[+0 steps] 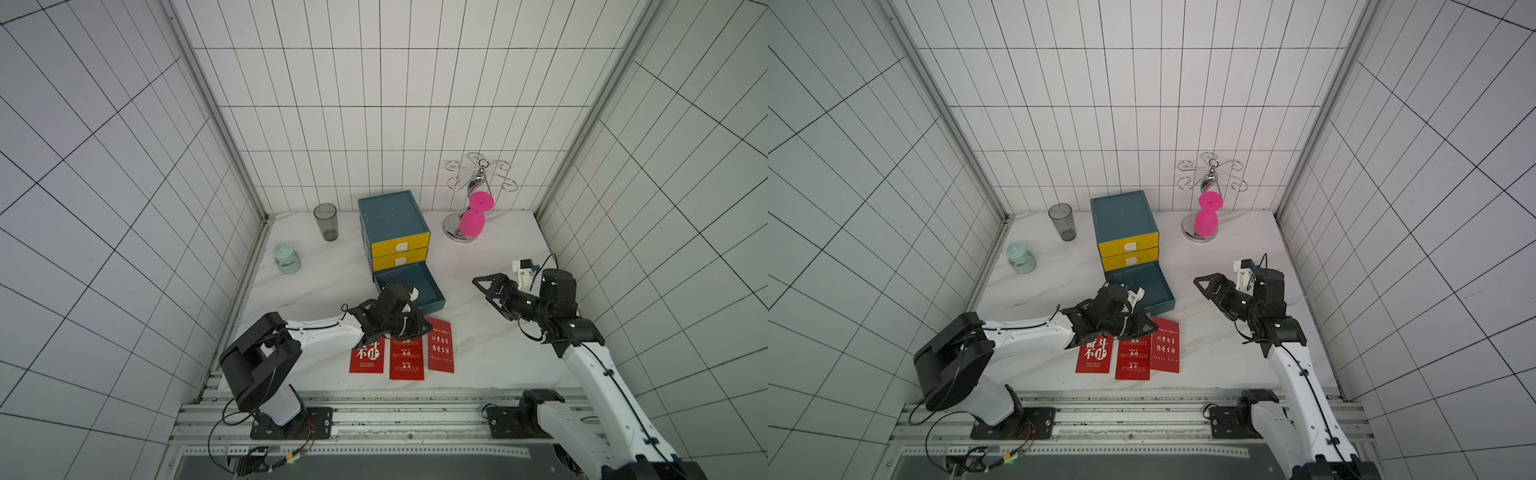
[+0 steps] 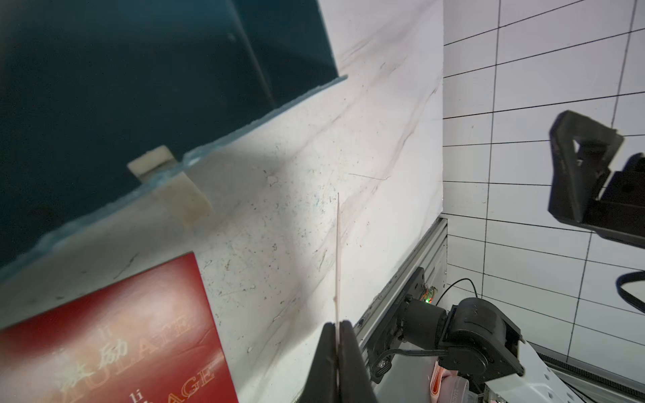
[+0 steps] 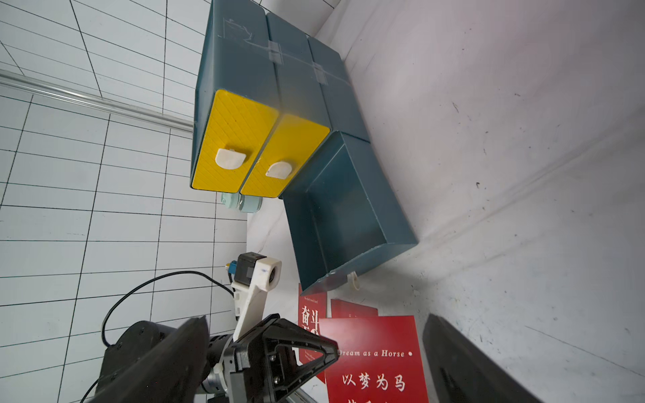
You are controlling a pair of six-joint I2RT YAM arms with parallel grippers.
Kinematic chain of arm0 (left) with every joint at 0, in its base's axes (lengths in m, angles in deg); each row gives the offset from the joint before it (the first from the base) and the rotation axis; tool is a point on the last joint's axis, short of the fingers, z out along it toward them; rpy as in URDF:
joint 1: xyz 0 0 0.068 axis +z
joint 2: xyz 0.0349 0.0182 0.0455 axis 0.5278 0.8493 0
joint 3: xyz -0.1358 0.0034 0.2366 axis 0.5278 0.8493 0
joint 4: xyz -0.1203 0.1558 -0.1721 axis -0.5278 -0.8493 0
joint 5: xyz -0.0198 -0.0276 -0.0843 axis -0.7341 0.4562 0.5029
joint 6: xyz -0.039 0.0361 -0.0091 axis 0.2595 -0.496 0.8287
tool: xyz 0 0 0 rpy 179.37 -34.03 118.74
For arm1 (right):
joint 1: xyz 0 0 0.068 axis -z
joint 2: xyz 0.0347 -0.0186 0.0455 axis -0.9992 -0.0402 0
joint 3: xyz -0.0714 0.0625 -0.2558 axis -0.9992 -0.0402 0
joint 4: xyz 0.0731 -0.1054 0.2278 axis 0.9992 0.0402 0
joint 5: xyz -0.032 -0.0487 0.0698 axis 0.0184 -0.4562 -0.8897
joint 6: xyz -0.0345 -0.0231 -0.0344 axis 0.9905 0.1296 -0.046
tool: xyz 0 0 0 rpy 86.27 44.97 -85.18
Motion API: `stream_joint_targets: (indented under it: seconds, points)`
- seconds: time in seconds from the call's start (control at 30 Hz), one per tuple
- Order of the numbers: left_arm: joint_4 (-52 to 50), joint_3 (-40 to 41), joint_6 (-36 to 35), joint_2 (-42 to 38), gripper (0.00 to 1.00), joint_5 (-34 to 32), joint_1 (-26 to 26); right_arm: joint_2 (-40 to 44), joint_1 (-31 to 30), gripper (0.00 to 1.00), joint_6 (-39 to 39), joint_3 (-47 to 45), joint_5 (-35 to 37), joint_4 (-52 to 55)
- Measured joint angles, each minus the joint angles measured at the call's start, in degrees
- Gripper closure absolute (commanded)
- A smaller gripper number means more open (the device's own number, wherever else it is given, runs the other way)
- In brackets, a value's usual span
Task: Take the postcards out of the drawer
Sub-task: Place the postcard at the center of the board.
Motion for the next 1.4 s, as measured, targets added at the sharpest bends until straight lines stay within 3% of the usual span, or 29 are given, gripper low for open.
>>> stream_joint_targets:
  seconds: [0.47, 1.07, 1.4]
  points:
    - [-5.8, -6.1, 4.3, 7.6, 1.0, -4.9, -2.8, 0.7, 0.8, 0.0, 0.5, 0.0, -1.9, 0.6]
    - [-10.2, -7.4, 3.9, 9.4, 0.77, -7.0, -3.4, 1.8, 1.8, 0.01, 0.5, -0.1, -2.4, 0.6]
    - [-11.8, -8.6, 2.4, 9.4, 0.73, -7.8, -3.4, 2.0, 2.0, 0.01, 0.5, -0.1, -2.4, 0.7]
